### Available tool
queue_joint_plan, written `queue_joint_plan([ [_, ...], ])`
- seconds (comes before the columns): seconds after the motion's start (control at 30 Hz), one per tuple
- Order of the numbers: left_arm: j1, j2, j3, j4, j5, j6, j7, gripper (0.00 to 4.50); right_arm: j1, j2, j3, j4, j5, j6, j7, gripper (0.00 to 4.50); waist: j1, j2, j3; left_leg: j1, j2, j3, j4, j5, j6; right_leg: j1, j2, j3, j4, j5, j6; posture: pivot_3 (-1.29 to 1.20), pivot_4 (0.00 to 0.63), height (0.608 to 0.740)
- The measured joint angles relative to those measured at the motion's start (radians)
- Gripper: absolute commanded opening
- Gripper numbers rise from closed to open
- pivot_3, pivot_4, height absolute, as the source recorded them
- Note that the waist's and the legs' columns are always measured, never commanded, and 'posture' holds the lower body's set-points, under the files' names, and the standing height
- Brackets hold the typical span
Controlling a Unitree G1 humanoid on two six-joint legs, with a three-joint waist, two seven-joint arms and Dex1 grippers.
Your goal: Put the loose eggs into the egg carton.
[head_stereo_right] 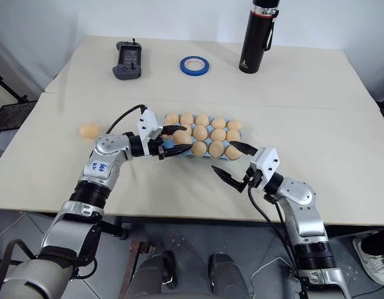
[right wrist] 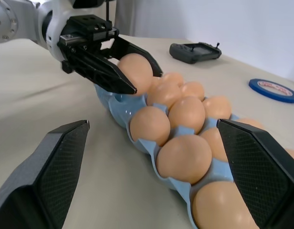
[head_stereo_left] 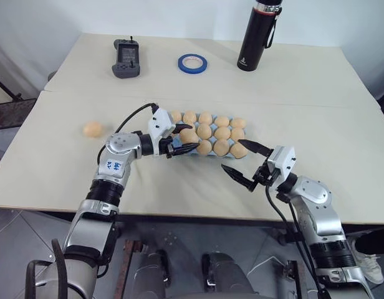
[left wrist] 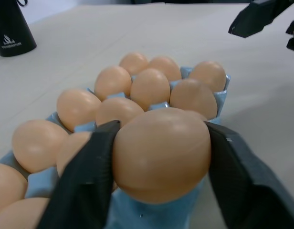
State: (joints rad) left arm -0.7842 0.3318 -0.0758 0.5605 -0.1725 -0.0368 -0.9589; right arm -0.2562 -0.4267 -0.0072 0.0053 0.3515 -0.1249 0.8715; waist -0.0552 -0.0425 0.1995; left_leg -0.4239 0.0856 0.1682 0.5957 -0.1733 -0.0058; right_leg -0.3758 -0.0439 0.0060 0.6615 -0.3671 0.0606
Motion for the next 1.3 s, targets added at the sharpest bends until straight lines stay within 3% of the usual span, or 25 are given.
queue_joint_plan([
  [0.03, 0.012, -0.003, 0.0, -0.001, 0.0, -0.014, 0.001, 4.29, 0.002, -0.001, 0.0, -0.002, 0.0, 0.001, -0.003, 4.5, 0.0, 0.0, 0.0, 0.0, 0.0, 0.0, 0.0, 0.0, 0.0, 0.0, 0.0, 0.0, 0.0, 0.0, 0.0, 0.0, 0.15, 0.74],
  [0.2, 0.03, 0.01, 0.07, -0.019, -0.021, -0.078, 0.041, 4.29, 0.003, -0.003, 0.0, -0.004, 0.001, 0.016, -0.004, 4.5, -0.001, 0.0, 0.0, 0.0, 0.0, -0.001, 0.0, 0.0, 0.0, 0.0, 0.0, 0.0, 0.001, 0.0, 0.0, 0.0, 0.15, 0.74],
  [0.37, 0.064, 0.092, 0.155, -0.078, -0.057, -0.077, 0.071, 4.29, 0.001, -0.004, 0.001, -0.005, 0.002, 0.019, 0.007, 4.5, -0.002, 0.0, 0.0, 0.0, 0.0, 0.0, 0.0, 0.0, 0.0, 0.0, 0.0, 0.0, 0.0, 0.0, 0.0, 0.0, 0.15, 0.74],
  [0.53, 0.307, 0.216, 0.262, -0.194, -0.1, -0.032, 0.074, 4.4, -0.018, -0.01, 0.002, 0.008, 0.005, 0.019, 0.049, 4.5, -0.014, 0.0, 0.0, 0.001, 0.002, 0.001, -0.002, 0.001, 0.001, 0.0, 0.001, 0.0, 0.0, -0.001, -0.001, 0.0, 0.15, 0.74],
  [0.87, 0.753, 0.218, 0.502, -0.467, -0.16, -0.026, 0.237, 4.4, -0.003, -0.031, 0.012, 0.032, 0.006, -0.042, 0.159, 4.5, -0.004, 0.0, 0.0, 0.001, 0.001, -0.002, -0.003, -0.005, 0.004, 0.001, -0.003, -0.002, -0.001, -0.001, -0.003, 0.0, 0.15, 0.74],
  [1.17, 0.808, 0.118, 0.585, -0.563, -0.213, 0.061, 0.466, 4.4, -0.015, -0.007, 0.029, 0.065, 0.004, -0.05, 0.174, 4.5, -0.006, 0.0, 0.0, 0.001, 0.001, -0.002, -0.004, -0.005, 0.003, 0.001, -0.003, -0.003, -0.002, -0.001, -0.004, 0.0, 0.15, 0.74],
  [1.3, 0.718, 0.118, 0.586, -0.532, -0.224, 0.115, 0.541, 4.4, -0.05, -0.008, 0.027, 0.081, 0.012, -0.032, 0.177, 4.5, -0.004, 0.0, 0.0, 0.001, 0.001, -0.003, -0.004, -0.004, 0.003, 0.001, -0.002, -0.003, -0.002, -0.001, -0.004, 0.0, 0.15, 0.74],
])
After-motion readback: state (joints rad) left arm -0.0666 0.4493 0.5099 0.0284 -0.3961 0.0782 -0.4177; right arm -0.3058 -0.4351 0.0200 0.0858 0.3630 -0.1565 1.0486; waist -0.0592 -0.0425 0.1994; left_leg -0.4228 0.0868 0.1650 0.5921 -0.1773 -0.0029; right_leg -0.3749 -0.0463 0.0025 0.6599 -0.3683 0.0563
